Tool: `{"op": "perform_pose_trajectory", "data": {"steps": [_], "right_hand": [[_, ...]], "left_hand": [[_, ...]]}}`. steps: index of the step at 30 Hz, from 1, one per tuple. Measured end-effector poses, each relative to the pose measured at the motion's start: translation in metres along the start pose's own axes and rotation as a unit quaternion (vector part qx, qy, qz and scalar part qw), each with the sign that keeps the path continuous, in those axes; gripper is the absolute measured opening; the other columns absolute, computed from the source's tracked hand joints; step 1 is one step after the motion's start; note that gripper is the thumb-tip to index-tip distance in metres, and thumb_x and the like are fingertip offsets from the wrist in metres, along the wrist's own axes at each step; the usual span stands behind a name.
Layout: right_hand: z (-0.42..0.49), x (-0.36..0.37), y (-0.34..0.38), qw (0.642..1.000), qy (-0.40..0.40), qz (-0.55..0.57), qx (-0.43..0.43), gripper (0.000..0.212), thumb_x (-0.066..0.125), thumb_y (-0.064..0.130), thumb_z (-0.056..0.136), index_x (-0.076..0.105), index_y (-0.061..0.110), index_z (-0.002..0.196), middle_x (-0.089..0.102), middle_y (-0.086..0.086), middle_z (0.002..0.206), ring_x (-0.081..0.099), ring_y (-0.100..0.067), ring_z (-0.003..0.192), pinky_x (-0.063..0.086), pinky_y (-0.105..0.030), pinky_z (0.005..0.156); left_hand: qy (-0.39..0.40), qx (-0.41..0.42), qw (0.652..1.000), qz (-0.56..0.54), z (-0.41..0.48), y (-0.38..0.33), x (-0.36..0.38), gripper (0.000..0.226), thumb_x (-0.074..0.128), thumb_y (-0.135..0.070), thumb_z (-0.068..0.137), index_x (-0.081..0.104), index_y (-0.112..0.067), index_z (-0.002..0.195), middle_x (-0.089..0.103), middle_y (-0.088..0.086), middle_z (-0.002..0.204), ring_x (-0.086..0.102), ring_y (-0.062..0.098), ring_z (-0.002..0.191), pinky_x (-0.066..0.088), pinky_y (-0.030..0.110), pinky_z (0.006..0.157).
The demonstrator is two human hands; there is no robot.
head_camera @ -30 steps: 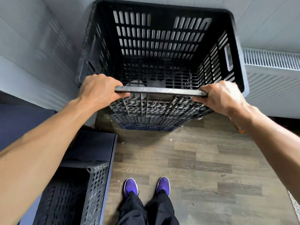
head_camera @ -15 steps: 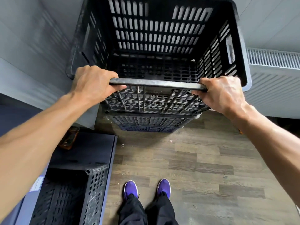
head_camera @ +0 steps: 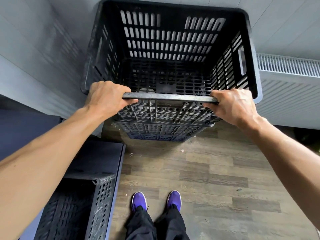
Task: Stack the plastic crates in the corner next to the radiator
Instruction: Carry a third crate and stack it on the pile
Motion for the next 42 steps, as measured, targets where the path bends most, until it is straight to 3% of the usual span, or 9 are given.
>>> {"op": "perform_pose_trajectory", "data": {"steps": [2,6,10,16,22,30,34,38,42], "right_hand": [[0.001,0.004,-0.004,1.000,0.017,-0.010,0.006,0.040,0.057,0.059,0.089,0.054,0.021,0.076,0.057,0.002,0.057,0.053,-0.022,0.050,0.039,-0.027,0.056],[0.004,0.006,-0.005,0.999,0.029,-0.003,0.017,0.039,0.058,0.058,0.089,0.050,0.024,0.072,0.054,0.002,0.056,0.055,-0.025,0.053,0.039,-0.028,0.056],[0.005,0.004,-0.003,0.999,0.038,-0.002,0.027,0.041,0.059,0.058,0.088,0.045,0.025,0.068,0.052,0.003,0.054,0.053,-0.025,0.052,0.037,-0.028,0.056],[0.007,0.008,0.001,0.996,0.074,0.001,0.056,0.037,0.052,0.062,0.090,0.056,0.027,0.079,0.050,0.006,0.058,0.054,-0.021,0.058,0.041,-0.029,0.060],[0.003,0.011,0.004,0.994,0.082,-0.001,0.070,0.039,0.052,0.061,0.091,0.066,0.025,0.095,0.055,0.003,0.063,0.054,-0.022,0.060,0.040,-0.028,0.059],[0.009,0.007,0.004,0.996,0.069,-0.009,0.052,0.041,0.049,0.064,0.090,0.063,0.025,0.086,0.048,0.007,0.054,0.053,-0.021,0.052,0.043,-0.030,0.058],[0.010,0.004,0.004,0.995,0.085,-0.015,0.042,0.044,0.049,0.065,0.089,0.063,0.024,0.086,0.048,0.008,0.055,0.050,-0.020,0.051,0.040,-0.028,0.057],[0.007,0.005,0.004,0.996,0.075,-0.015,0.034,0.043,0.050,0.064,0.089,0.062,0.023,0.083,0.047,0.010,0.054,0.045,-0.016,0.047,0.039,-0.026,0.054],[0.018,-0.001,-0.002,0.995,0.084,-0.013,0.048,0.041,0.052,0.065,0.088,0.048,0.027,0.072,0.047,0.009,0.054,0.041,-0.013,0.046,0.037,-0.027,0.055]], "left_hand": [[-0.003,-0.007,1.000,-0.007,-0.006,0.001,0.002,0.040,0.060,-0.062,0.083,0.073,-0.024,0.081,0.044,-0.005,0.050,0.048,0.023,0.052,0.035,0.030,0.055],[0.028,-0.022,0.999,0.001,-0.003,0.002,0.004,0.045,0.053,-0.069,0.083,0.072,-0.028,0.087,0.049,-0.005,0.054,0.057,0.026,0.060,0.038,0.031,0.059],[0.032,-0.028,0.999,-0.009,-0.005,0.003,0.005,0.044,0.053,-0.069,0.083,0.072,-0.029,0.090,0.040,-0.009,0.051,0.046,0.022,0.059,0.035,0.031,0.061],[0.064,-0.022,0.998,0.014,0.003,0.008,0.008,0.052,0.045,-0.076,0.082,0.071,-0.032,0.090,0.040,-0.012,0.050,0.047,0.022,0.058,0.037,0.030,0.059],[0.087,-0.035,0.995,0.018,0.006,0.010,0.012,0.067,0.039,-0.085,0.074,0.068,-0.039,0.114,0.065,0.000,0.072,0.066,0.029,0.081,0.039,0.032,0.065],[0.124,-0.066,0.990,0.019,0.010,0.009,0.013,0.061,0.040,-0.084,0.075,0.069,-0.032,0.091,0.048,-0.011,0.058,0.050,0.023,0.069,0.034,0.032,0.067],[0.120,-0.071,0.990,0.008,0.008,0.007,0.011,0.062,0.044,-0.081,0.076,0.072,-0.031,0.100,0.061,-0.003,0.070,0.059,0.028,0.078,0.036,0.033,0.071],[0.121,-0.084,0.989,0.009,0.005,0.009,0.013,0.058,0.044,-0.083,0.075,0.071,-0.032,0.086,0.046,-0.010,0.055,0.049,0.023,0.066,0.035,0.032,0.068],[0.119,-0.083,0.989,0.013,0.013,0.010,0.014,0.058,0.041,-0.084,0.076,0.065,-0.031,0.075,0.051,-0.008,0.057,0.052,0.022,0.064,0.038,0.032,0.064]]}}
Point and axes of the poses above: each hand's wrist, its own z-axis towards the middle knuckle, its own x-axis out of the palm, y = z × x, the point moved 6 cm from there along z, towards the middle knuckle
